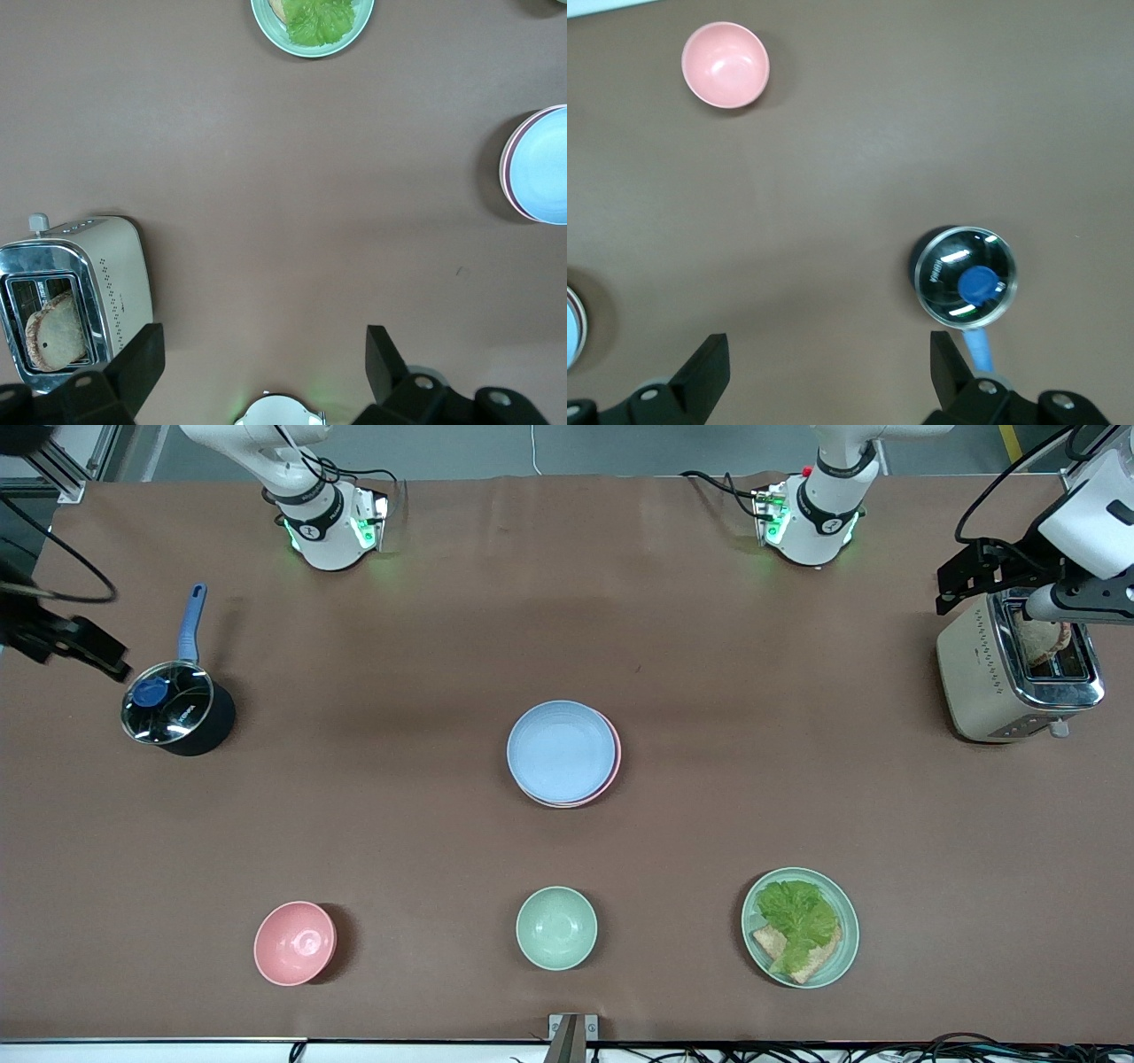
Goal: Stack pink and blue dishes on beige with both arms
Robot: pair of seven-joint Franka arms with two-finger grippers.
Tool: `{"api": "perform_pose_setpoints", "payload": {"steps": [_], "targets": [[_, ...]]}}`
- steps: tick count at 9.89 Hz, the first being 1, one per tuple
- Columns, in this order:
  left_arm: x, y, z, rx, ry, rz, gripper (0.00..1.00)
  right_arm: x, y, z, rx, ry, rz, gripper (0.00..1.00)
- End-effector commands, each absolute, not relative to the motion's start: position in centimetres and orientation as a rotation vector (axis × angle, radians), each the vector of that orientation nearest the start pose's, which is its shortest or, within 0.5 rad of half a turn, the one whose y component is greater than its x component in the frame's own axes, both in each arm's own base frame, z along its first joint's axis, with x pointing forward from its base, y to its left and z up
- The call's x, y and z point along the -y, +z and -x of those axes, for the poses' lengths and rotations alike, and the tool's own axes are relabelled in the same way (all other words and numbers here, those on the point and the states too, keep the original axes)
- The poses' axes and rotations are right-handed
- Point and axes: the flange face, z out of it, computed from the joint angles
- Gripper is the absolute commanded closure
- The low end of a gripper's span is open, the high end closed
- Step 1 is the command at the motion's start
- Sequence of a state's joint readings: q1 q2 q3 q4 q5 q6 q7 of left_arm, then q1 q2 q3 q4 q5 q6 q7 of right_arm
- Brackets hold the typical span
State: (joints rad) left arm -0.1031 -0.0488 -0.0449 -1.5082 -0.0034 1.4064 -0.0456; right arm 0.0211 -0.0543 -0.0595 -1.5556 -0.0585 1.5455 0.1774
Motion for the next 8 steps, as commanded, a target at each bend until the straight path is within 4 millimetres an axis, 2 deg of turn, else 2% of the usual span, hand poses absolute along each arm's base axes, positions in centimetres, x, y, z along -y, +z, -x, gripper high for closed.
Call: {"api": "perform_pose_setpoints", "payload": {"steps": [1,4,6,8], "targets": [[7.7,65.3,-51.9,-0.155,0.142,3.13,0.0,4.3,69.5,-52.6,-0.262,-0.139,3.132,0.0],[7.9,65.2,-52.1,-0.162,0.142,3.129,0.0,5.6,69.2,-52.6,-0.293,-0.127,3.129,0.0],[7.6,65.7,-52.3,-0.157,0.122,3.102,0.0,5.8,69.1,-52.6,-0.188,-0.122,3.142,0.0],[7.5,66.1,-52.4,-0.158,0.108,3.102,0.0,5.7,68.9,-52.5,-0.173,-0.103,3.143,0.0]]}}
